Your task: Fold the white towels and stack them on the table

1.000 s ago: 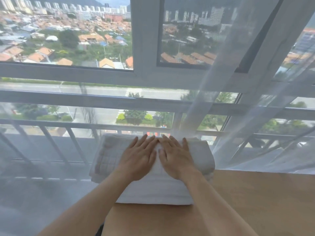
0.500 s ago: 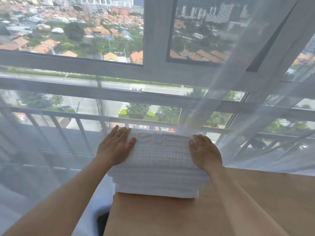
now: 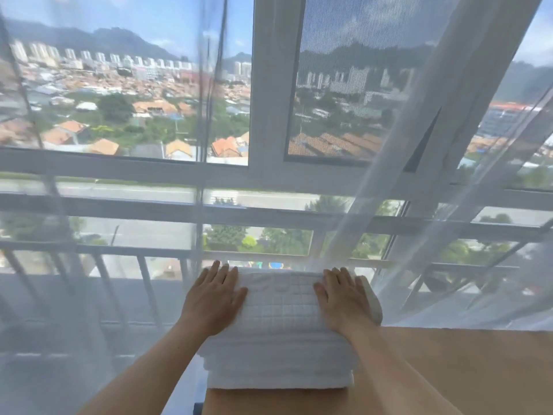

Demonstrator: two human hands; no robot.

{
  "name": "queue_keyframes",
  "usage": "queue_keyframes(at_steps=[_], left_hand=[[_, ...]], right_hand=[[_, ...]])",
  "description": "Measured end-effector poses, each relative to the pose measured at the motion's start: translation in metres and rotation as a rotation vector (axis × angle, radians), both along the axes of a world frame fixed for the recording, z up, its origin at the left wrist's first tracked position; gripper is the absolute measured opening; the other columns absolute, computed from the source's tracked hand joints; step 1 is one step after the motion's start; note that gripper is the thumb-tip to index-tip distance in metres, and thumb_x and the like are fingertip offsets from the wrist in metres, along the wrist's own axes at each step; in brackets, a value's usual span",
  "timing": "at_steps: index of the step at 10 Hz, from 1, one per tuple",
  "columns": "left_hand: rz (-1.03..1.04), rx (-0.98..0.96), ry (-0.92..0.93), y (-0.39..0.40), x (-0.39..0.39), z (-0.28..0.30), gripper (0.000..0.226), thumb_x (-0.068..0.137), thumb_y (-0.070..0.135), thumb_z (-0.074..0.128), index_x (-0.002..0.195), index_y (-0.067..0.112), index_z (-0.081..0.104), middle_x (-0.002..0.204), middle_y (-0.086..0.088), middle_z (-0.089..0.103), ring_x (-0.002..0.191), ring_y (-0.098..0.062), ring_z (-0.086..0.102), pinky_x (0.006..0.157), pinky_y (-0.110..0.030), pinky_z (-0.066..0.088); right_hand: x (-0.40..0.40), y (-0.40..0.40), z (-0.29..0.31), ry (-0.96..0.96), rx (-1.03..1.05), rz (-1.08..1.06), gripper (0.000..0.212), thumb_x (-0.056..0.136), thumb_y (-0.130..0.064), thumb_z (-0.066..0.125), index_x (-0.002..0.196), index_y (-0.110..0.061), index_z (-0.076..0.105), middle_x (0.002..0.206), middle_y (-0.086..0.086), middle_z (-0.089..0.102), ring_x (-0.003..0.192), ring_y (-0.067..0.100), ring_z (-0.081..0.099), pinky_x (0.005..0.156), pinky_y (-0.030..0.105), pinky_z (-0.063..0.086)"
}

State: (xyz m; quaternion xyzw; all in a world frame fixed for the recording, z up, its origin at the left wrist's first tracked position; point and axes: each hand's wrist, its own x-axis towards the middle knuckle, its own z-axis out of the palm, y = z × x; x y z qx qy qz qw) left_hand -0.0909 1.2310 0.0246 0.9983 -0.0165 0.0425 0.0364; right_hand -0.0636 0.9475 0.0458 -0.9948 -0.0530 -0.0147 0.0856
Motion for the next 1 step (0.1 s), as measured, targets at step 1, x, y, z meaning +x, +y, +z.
queue_keyframes(at_steps=[1], left_hand=[[-0.019, -0.006, -0.016, 0.0005, -0.0088, 0.017, 0.069, 0.103, 0.059, 0.013, 0.16, 0.02, 0.02, 0.168, 0.0, 0.018, 0.155, -0.019, 0.007, 0.126, -0.036, 0.004]], right_hand=[[-0.0187, 0.0088, 0.0181, 0.004, 0.15, 0.028, 0.057, 0.106, -0.048, 0.021, 0.157, -0.021, 0.022, 0.167, 0.0, 0.015, 0.154, 0.017, 0.005, 0.124, 0.038, 0.001]])
